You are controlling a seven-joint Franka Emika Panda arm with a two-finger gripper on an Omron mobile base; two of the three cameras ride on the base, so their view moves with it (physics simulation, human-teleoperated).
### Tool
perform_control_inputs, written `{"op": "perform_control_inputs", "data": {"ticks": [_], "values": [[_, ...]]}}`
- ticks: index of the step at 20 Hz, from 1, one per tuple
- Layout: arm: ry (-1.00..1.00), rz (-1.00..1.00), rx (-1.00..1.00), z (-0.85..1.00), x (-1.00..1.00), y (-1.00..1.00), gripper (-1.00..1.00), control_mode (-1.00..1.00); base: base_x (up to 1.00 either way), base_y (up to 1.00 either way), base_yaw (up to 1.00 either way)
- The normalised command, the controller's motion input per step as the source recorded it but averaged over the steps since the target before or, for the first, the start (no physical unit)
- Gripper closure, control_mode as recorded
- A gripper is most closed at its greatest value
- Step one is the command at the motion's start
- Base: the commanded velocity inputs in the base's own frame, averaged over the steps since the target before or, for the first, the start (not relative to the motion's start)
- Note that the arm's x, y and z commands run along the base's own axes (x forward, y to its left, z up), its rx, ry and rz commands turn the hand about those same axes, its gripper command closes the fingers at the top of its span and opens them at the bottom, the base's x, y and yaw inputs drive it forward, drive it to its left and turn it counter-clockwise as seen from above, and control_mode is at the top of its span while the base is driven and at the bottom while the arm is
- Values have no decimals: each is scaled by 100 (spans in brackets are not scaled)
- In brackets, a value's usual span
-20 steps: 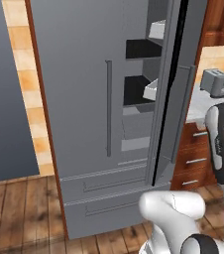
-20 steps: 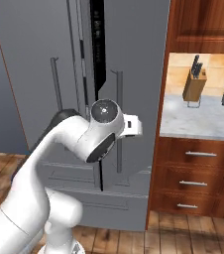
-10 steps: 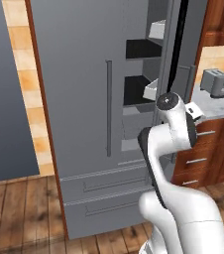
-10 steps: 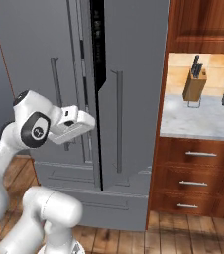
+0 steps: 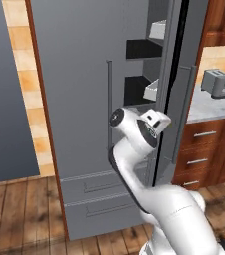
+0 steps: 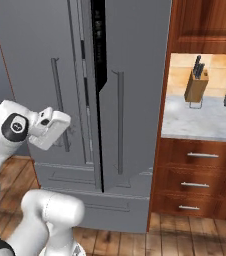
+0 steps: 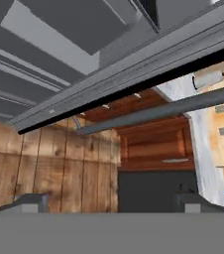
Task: Place one of the steaks on the plate and the other in the bowl. Then place the bowl in the fridge.
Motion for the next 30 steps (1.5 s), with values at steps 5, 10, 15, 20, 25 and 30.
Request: {"op": "perform_control_inputs", "data": {"ticks": [5,10,15,20,25,30], "values": [[44,0,-37,0,98,52,-100,-100,0,0,0],[77,4,-14,0,100,-12,-100,-100,0,0,0],[78,18,-8,-26,67,0,-100,-100,0,0,0],[32,27,2,-45,28,-41,-100,-100,0,0,0],[7,32,0,-32,30,-63,-100,-100,0,0,0],[4,26,0,-20,0,-83,-100,-100,0,0,0]]}}
